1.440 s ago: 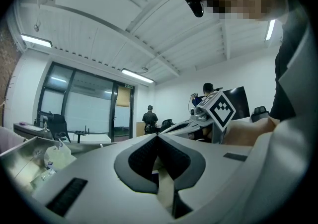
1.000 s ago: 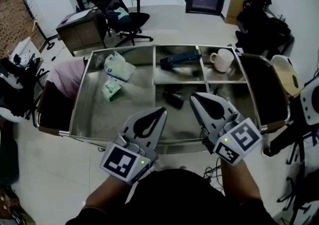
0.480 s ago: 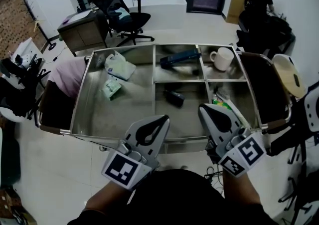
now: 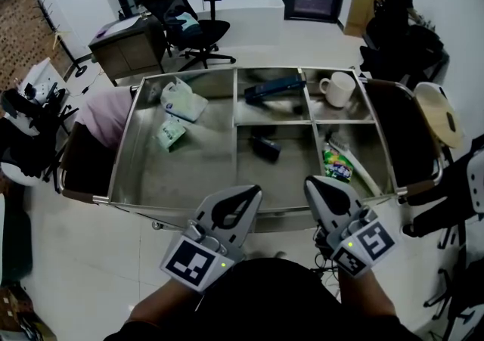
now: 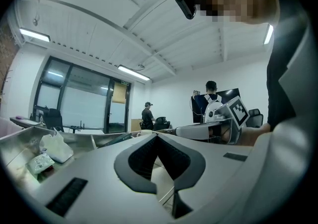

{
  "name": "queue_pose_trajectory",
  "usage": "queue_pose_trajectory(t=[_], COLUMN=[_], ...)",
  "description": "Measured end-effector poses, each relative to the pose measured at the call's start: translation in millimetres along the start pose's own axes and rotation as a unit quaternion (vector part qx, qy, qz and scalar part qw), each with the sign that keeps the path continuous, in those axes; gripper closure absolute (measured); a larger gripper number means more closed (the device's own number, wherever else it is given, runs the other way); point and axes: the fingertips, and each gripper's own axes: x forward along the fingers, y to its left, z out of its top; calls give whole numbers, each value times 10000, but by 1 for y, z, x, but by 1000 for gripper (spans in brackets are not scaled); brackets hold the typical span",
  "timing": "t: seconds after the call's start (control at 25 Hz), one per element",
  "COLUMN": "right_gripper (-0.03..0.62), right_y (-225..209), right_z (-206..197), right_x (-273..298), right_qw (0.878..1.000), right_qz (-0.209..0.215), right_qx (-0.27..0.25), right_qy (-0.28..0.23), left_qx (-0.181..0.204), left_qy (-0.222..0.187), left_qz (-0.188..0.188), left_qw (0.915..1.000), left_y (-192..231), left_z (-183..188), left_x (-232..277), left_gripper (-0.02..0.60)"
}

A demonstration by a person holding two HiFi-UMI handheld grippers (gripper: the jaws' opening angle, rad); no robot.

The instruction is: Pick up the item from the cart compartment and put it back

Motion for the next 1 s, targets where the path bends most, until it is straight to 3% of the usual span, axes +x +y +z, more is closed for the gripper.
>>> queue_pose_trajectory(t=[0.2, 1.0], right_gripper=[583, 583], right_y=[6, 11], right_z=[-9, -3], right_x=[-3, -6], right_qw=[9998, 10000], right_qz=[41, 22], right_qx=[6, 59], right_qy=[189, 20], left_qx=[-18, -34], left_qy=[15, 58], left_qz=[4, 51], left_qw=[10000, 10000], left_y=[-2, -3], left_z=[0, -4], left_x=[-1, -4], left_gripper=[581, 581])
